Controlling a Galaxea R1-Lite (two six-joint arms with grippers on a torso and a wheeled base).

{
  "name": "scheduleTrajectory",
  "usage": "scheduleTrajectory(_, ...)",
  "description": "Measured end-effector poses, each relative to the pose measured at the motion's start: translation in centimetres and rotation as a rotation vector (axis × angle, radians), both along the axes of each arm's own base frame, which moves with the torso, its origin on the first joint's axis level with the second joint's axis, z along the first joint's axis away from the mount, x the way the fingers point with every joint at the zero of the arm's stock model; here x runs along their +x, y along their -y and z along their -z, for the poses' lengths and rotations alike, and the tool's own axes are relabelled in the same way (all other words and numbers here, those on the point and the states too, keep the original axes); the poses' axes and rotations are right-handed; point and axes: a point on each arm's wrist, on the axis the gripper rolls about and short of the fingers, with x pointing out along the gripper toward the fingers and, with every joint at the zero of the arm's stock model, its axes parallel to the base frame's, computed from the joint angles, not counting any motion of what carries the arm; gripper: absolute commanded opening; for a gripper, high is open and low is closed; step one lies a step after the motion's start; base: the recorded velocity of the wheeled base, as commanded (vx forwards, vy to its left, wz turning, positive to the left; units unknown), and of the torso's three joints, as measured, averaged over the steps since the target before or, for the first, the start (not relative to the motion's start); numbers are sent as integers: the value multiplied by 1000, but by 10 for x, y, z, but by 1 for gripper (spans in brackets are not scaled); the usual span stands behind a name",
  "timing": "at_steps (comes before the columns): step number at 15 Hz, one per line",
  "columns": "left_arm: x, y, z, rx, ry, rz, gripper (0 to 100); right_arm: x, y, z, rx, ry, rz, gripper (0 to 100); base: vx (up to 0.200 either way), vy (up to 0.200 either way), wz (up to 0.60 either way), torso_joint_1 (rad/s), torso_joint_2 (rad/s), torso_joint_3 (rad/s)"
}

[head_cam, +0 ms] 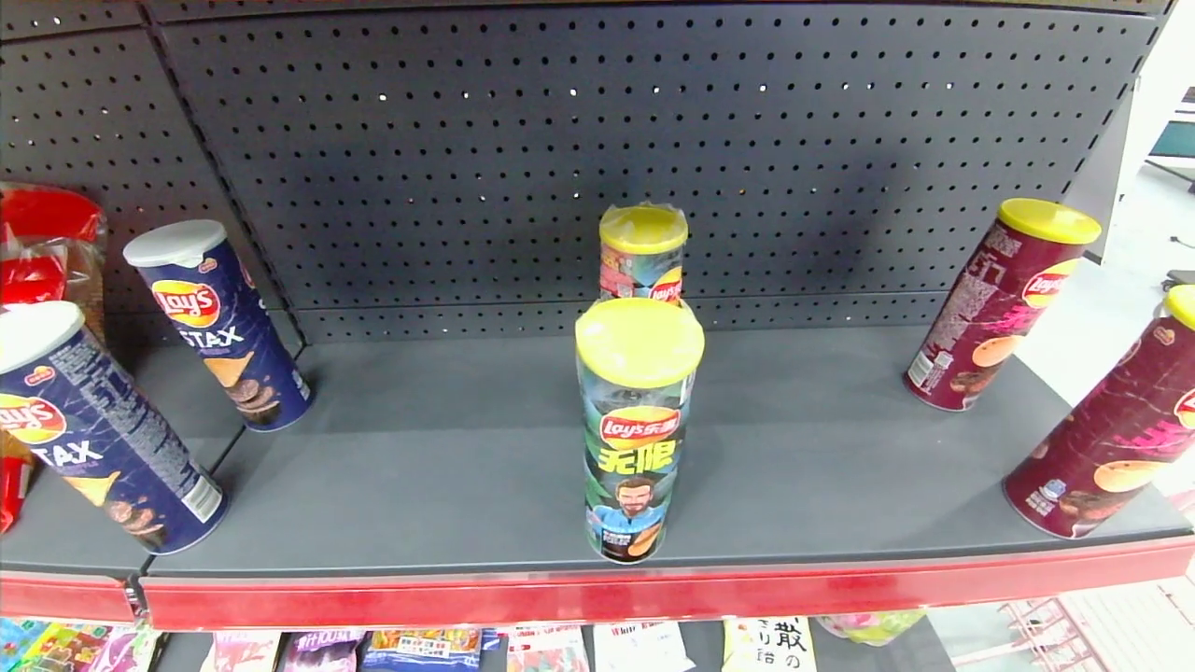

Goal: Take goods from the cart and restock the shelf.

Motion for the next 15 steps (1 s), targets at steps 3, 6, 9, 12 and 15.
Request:
scheduleTrajectory(3, 0, 0, 0, 0, 0, -1, 100, 0, 0, 0, 0, -1, -1, 100, 0, 0, 0, 0, 0, 0)
scheduleTrajectory(6, 0, 0, 0, 0, 0, -1, 100, 0, 0, 0, 0, -1, -2, 100, 0, 0, 0, 0, 0, 0)
scheduleTrajectory(9, 0, 0, 0, 0, 0, -1, 100, 0, 0, 0, 3, -2, -2, 100, 0, 0, 0, 0, 0, 0)
scheduleTrajectory(12, 0, 0, 0, 0, 0, -2, 100, 0, 0, 0, 13, -2, -3, 100, 0, 0, 0, 0, 0, 0)
scheduleTrajectory(15, 0, 0, 0, 0, -1, -1, 100, 0, 0, 0, 15, -2, -3, 100, 0, 0, 0, 0, 0, 0)
